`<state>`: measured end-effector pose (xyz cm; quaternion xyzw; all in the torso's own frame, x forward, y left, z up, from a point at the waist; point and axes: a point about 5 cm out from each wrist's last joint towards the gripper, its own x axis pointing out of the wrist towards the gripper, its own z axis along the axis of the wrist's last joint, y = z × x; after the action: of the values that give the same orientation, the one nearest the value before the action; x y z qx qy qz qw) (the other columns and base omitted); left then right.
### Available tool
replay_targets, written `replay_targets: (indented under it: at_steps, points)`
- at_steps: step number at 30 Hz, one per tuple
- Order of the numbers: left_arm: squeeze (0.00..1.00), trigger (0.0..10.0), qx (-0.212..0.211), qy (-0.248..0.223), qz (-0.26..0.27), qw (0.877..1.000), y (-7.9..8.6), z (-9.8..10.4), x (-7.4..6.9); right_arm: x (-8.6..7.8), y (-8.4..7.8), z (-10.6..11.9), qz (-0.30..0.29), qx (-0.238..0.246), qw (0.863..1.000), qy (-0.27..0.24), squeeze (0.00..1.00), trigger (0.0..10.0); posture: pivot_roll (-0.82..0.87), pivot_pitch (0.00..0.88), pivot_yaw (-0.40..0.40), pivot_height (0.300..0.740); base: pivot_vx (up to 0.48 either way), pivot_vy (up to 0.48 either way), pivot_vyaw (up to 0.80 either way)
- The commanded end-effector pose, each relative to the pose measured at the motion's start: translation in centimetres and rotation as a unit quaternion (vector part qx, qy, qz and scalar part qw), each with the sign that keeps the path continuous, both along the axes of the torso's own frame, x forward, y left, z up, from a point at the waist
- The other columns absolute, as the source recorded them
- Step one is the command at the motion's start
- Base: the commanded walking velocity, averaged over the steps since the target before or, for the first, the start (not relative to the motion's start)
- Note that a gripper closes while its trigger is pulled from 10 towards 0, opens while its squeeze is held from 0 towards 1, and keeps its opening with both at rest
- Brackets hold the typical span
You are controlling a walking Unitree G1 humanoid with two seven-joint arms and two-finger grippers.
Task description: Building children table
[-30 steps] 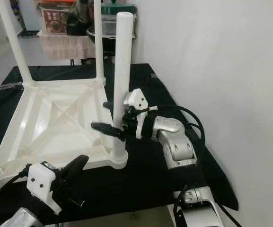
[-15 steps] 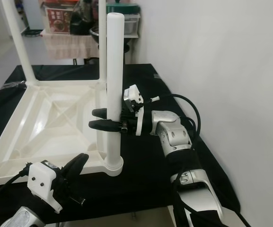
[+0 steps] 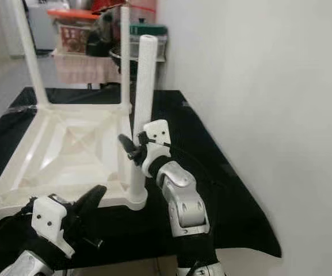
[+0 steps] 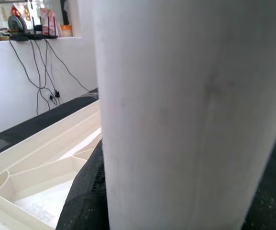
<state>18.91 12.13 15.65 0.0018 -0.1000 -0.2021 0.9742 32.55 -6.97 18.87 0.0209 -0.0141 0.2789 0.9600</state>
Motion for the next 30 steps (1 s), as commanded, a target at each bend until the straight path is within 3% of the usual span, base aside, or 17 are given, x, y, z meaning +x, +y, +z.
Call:
replay_targets:
  at_steps: [1, 3, 4, 5, 11, 13, 15, 16, 17, 18, 19, 20, 24, 25, 27, 28, 30]
  points:
    - [0.0, 10.0, 0.005, 0.002, 0.0, 1.0, -0.1, -0.2, 0.1, 0.5, -0.7, -2.6, -0.026, -0.04, 0.998, 0.05, 0.0, 0.0, 0.05, 0.007, -0.093, 0.74, 0.0, 0.0, 0.0]
    - [0.0, 10.0, 0.005, 0.002, 0.0, 1.0, -0.1, -0.2, 0.1, 0.5, -0.7, -2.6, -0.026, -0.04, 0.998, 0.05, 0.0, 0.0, 0.05, 0.007, -0.093, 0.74, 0.0, 0.0, 0.0]
    - [0.0, 10.0, 0.005, 0.002, 0.001, 1.0, -0.2, -0.2, 0.1, 0.8, -0.6, -2.4, -0.029, -0.059, 0.997, 0.044, 0.0, 10.0, 0.04, 0.003, -0.094, 0.74, 0.0, 0.0, 0.0]
    - [0.0, 10.0, 0.006, 0.001, 0.002, 1.0, -0.2, -0.2, 0.1, 0.9, -0.2, -2.0, -0.006, -0.052, 0.998, 0.041, 1.0, 10.0, 0.04, 0.002, -0.091, 0.74, 0.0, 0.0, 0.0]
    - [0.0, 10.0, 0.005, 0.003, 0.001, 1.0, -0.1, -0.3, 0.1, 0.7, 1.4, -0.3, 0.083, -0.016, 0.996, 0.012, 1.0, 10.0, 0.05, 0.0, -0.089, 0.74, 0.0, 0.0, 0.0]
    - [0.0, 10.0, 0.005, 0.003, 0.001, 1.0, -0.2, -0.3, 0.1, 0.6, 1.7, 0.5, 0.129, -0.018, 0.991, -0.011, 1.0, 10.0, 0.05, 0.0, -0.089, 0.74, 0.0, 0.0, 0.0]
    - [0.0, 10.0, 0.005, 0.004, 0.001, 1.0, -0.2, -0.4, 0.1, 0.7, 1.9, 1.8, 0.224, -0.046, 0.972, -0.051, 1.0, 10.0, 0.05, 0.0, -0.09, 0.74, 0.0, 0.0, 0.0]
    - [0.0, 10.0, 0.005, 0.004, 0.001, 1.0, -0.2, -0.4, 0.1, 0.7, 1.9, 1.8, 0.224, -0.046, 0.972, -0.051, 1.0, 10.0, 0.05, 0.0, -0.09, 0.74, 0.0, 0.0, 0.0]
    - [0.0, 10.0, 0.005, 0.004, 0.001, 1.0, -0.2, -0.4, 0.1, 0.8, 1.9, 2.2, 0.264, -0.055, 0.961, -0.059, 0.66, 10.0, 0.05, 0.0, -0.09, 0.74, 0.0, 0.0, 0.0]
    - [0.0, 10.0, 0.005, 0.004, 0.001, 1.0, -0.2, -0.4, 0.1, 0.8, 1.9, 2.2, 0.264, -0.055, 0.961, -0.059, 0.66, 10.0, 0.05, 0.0, -0.09, 0.74, 0.0, 0.0, 0.0]
    - [0.0, 10.0, 0.005, 0.004, 0.001, 1.0, -0.2, -0.4, 0.1, 0.9, 1.8, 2.4, 0.303, -0.058, 0.949, -0.061, 0.0, 10.0, 0.06, 0.0, -0.091, 0.74, 0.0, 0.0, 0.0]
    - [0.0, 10.0, 0.005, 0.004, 0.001, 1.0, -0.2, -0.4, 0.1, 1.1, 1.6, 2.6, 0.343, -0.059, 0.936, -0.059, 0.0, 10.0, 0.06, 0.0, -0.091, 0.74, 0.0, 0.0, 0.0]
    - [0.0, 10.0, 0.005, 0.005, 0.002, 1.0, -0.3, -0.5, 0.1, 1.7, 1.1, 2.5, 0.402, -0.063, 0.912, -0.046, 0.0, 10.0, 0.07, 0.0, -0.092, 0.74, 0.0, 0.0, 0.0]
    - [0.0, 10.0, 0.006, 0.005, 0.002, 1.0, -0.3, -0.5, 0.0, 2.1, 0.9, 2.4, 0.412, -0.061, 0.908, -0.037, 0.0, 5.1, 0.07, 0.0, -0.094, 0.74, 0.0, 0.0, 0.0]
    - [0.0, 10.0, 0.006, 0.005, 0.002, 1.0, -0.3, -0.5, 0.0, 2.1, 0.9, 2.4, 0.412, -0.061, 0.908, -0.037, 0.0, 5.1, 0.07, 0.0, -0.094, 0.74, 0.0, 0.0, 0.0]
    - [0.0, 10.0, 0.006, 0.005, 0.002, 1.0, -0.3, -0.5, 0.0, 2.4, 0.6, 2.3, 0.43, -0.055, 0.901, -0.025, 0.0, 0.0, 0.07, 0.0, -0.095, 0.74, 0.0, 0.0, 0.0]
    - [0.0, 10.0, 0.006, 0.005, 0.002, 1.0, -0.3, -0.5, 0.0, 2.5, 0.5, 2.2, 0.436, -0.053, 0.898, -0.02, 0.0, 0.0, 0.07, 0.0, -0.095, 0.74, 0.0, 0.0, 0.0]
